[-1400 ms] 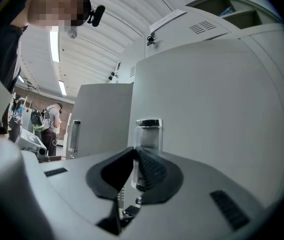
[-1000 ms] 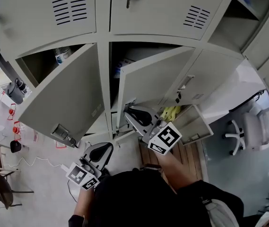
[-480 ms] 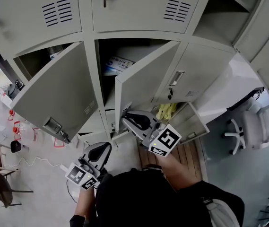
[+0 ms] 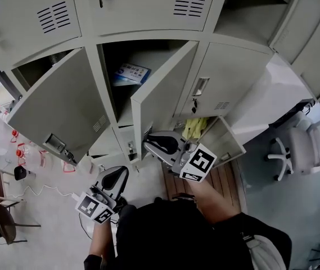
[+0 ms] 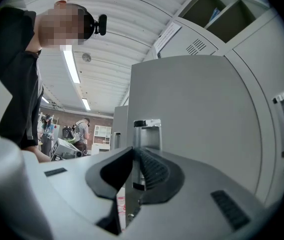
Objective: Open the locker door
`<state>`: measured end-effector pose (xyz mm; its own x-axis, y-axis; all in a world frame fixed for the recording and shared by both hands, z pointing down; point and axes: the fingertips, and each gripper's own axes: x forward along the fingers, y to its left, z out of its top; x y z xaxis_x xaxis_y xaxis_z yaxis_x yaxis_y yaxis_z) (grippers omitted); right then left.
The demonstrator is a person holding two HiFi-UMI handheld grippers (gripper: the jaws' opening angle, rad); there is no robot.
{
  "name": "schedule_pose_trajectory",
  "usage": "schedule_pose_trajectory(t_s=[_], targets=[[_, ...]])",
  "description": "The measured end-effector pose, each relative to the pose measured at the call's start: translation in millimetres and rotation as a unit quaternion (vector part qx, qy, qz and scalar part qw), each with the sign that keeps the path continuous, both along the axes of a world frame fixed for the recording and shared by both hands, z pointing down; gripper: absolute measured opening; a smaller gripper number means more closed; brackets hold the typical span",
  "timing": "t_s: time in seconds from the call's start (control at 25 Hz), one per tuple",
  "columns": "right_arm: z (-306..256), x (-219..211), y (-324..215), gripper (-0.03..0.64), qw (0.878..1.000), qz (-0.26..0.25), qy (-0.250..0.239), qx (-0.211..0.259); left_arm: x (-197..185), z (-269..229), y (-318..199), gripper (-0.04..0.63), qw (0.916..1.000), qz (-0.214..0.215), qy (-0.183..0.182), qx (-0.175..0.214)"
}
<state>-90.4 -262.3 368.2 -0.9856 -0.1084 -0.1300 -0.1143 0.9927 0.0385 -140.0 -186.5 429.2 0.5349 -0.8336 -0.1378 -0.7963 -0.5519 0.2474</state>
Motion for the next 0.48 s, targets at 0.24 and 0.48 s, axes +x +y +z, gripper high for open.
schedule_pose_trajectory(t_s=[0.24,0.48], targets=[[1.6,20.3,7.7,0.055,0.999,-0.033,-0.007,-0.004,21.3,-1.1,11.4,0.018,1.0000,-0.006,0.001,-0.006],[0.9,36.2,11.2,0.055,0.998,-0.055,-0.010,-0.004,35.0,2.4,16.0,0.018,0.9998,-0.017,0.004,-0.012]])
